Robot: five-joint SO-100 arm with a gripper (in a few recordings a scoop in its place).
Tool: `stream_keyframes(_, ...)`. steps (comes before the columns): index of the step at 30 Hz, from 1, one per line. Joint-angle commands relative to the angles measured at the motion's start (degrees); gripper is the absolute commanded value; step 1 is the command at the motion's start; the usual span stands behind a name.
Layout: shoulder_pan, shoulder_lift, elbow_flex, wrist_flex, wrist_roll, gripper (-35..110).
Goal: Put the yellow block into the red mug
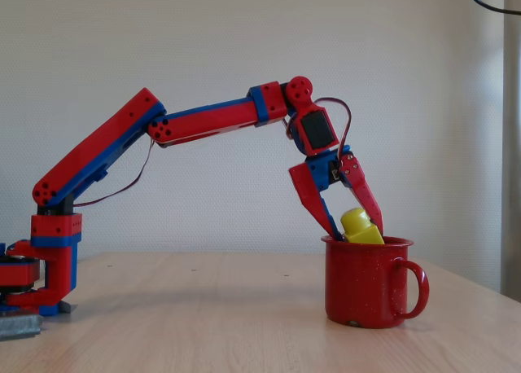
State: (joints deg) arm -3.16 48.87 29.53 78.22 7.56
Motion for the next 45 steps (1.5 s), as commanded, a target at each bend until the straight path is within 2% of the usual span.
stream_keyframes(1,-1.6,5.7,-0.3,-0.8,-0.1,0)
stream_keyframes(5,-1.9,6.0,0.6,-1.5,-0.3,1)
stream_keyframes(11,-2.5,6.1,1.1,-0.6,-1.2,28)
stream_keyframes(16,-2.5,6.4,1.1,-0.6,-2.5,39)
stream_keyframes(20,-2.4,6.9,1.1,-0.5,-3.0,41)
stream_keyframes(26,-2.2,8.9,1.1,-0.4,-3.3,39)
stream_keyframes(29,-2.0,10.5,1.0,-0.4,-3.7,32)
stream_keyframes(30,-2.0,11.2,1.0,-0.4,-4.1,26)
stream_keyframes(32,-1.8,12.4,1.0,-0.5,-4.1,0)
stream_keyframes(45,1.8,23.4,1.1,-0.3,-0.6,0)
